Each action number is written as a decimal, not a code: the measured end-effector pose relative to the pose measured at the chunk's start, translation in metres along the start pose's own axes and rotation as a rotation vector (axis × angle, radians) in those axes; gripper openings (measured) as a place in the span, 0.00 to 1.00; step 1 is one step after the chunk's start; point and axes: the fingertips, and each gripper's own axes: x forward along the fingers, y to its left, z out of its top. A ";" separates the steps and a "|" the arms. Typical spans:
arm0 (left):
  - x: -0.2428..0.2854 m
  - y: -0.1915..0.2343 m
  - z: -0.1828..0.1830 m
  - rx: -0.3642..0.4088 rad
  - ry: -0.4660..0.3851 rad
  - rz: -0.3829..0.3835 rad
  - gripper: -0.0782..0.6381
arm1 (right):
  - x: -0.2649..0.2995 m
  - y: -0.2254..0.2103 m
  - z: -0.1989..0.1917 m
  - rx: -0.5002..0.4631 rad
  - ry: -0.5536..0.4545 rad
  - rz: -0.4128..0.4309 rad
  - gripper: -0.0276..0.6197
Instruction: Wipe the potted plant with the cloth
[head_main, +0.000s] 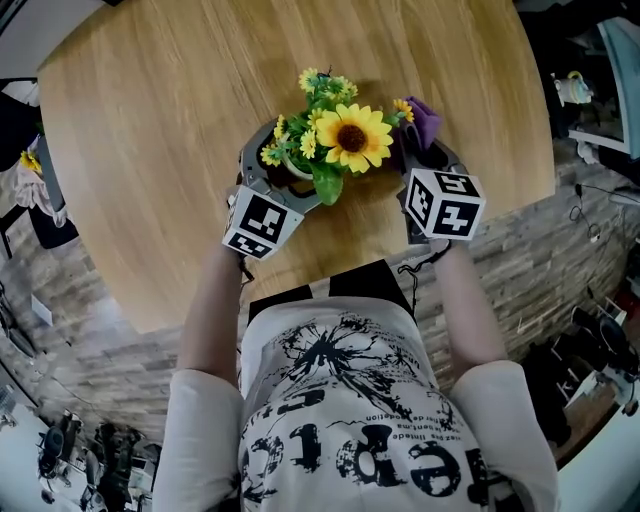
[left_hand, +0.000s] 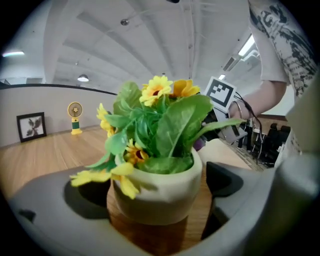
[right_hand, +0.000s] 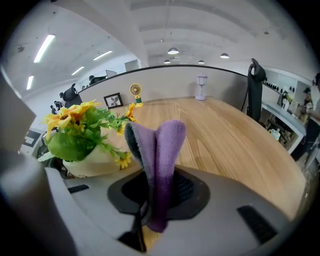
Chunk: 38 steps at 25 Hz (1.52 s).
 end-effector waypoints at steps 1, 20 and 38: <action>0.002 0.000 0.001 0.008 0.004 -0.004 0.93 | 0.001 0.001 0.001 -0.002 -0.003 0.006 0.16; -0.006 0.000 0.015 -0.026 0.044 0.049 0.84 | 0.006 0.011 0.001 -0.038 0.024 0.040 0.16; -0.137 0.069 0.113 -0.121 -0.084 0.271 0.84 | -0.027 0.171 0.066 -0.137 -0.093 0.407 0.16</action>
